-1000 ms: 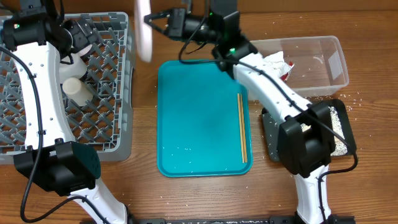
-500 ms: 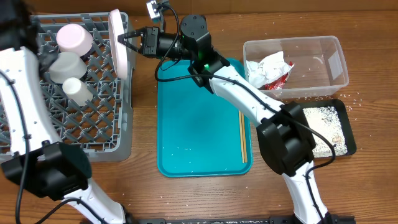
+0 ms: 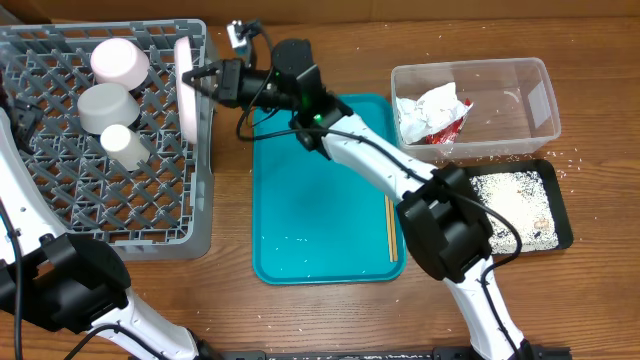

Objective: Sort waste into correct bins and load items into the dishwasher
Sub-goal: 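Carry the plate left with the right gripper to the dish rack, then stand the plate upright in the rack, release, withdraw right gripper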

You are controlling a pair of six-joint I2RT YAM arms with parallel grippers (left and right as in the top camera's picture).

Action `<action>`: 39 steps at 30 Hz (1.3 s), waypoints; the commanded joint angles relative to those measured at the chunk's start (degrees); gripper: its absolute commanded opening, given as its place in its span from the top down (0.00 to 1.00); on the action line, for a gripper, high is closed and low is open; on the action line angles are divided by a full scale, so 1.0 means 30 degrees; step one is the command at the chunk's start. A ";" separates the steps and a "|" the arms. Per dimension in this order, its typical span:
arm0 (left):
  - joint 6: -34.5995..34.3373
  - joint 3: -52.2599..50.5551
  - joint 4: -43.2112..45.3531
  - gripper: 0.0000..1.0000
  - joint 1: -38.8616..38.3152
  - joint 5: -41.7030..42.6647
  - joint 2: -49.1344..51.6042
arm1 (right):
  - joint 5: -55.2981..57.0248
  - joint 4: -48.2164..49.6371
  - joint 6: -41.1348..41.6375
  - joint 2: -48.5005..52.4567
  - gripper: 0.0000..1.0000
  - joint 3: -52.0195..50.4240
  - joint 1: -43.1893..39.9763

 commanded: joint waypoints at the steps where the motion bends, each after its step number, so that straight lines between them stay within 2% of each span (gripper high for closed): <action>1: -0.0401 0.0109 -0.0109 0.00 -0.0007 0.0189 0.0095 | 0.0197 0.0270 0.0430 0.0597 0.97 0.0240 0.0335; 5: -0.0401 0.0109 -0.0189 0.00 -0.0007 0.0204 0.0095 | 0.0299 -0.0153 0.0291 0.0889 0.96 0.0240 0.0554; 7: -0.0401 0.0109 -0.0204 0.00 -0.0007 0.0255 0.0095 | 0.0568 -0.0437 -0.0066 0.0889 0.83 0.0233 0.0627; 13: -0.0401 0.0109 -0.0364 0.00 -0.0022 0.0284 0.0095 | 0.0743 -0.0415 -0.1421 0.0882 0.34 0.0255 0.0707; 14: -0.0401 0.0109 -0.0372 0.00 -0.0029 0.0277 0.0095 | 0.0699 -0.0415 -0.1457 0.0882 0.29 0.0342 0.0707; 17: -0.0401 0.0109 -0.0401 0.00 -0.0036 0.0299 0.0095 | 0.0131 -0.0459 -0.2718 0.0867 0.22 0.1166 0.0539; 19: -0.0401 0.0109 -0.0393 0.00 -0.0036 0.0401 0.0095 | -0.0284 -0.1515 -0.3781 0.0787 0.15 0.2361 0.0306; 21: -0.0401 0.0109 -0.0393 0.00 -0.0036 0.0401 0.0095 | -0.0299 -0.4146 -0.5136 0.0597 0.11 0.3978 -0.0066; 22: -0.0408 0.0109 -0.0393 0.00 -0.0036 0.0401 0.0095 | 0.0029 -0.7257 -0.6819 0.0379 0.07 0.5719 -0.0495; 25: -0.0408 0.0109 -0.0393 0.00 -0.0036 0.0401 0.0095 | 0.1661 -1.2801 -0.9224 0.0066 0.04 0.8641 -0.1297; 30: -0.0401 0.0109 -0.0393 0.00 -0.0036 0.0401 0.0095 | 0.7213 -2.3154 -1.1832 -0.0576 0.03 1.3784 -0.2965; 35: -0.0408 0.0109 -0.0393 0.00 -0.0036 0.0401 0.0095 | 1.1497 -3.0818 -1.2400 -0.1435 0.02 1.7048 -0.4605; 39: -0.0408 0.0109 -0.0393 0.00 -0.0036 0.0408 0.0095 | 1.3537 -3.4753 -1.2400 -0.2448 0.02 1.7850 -0.5712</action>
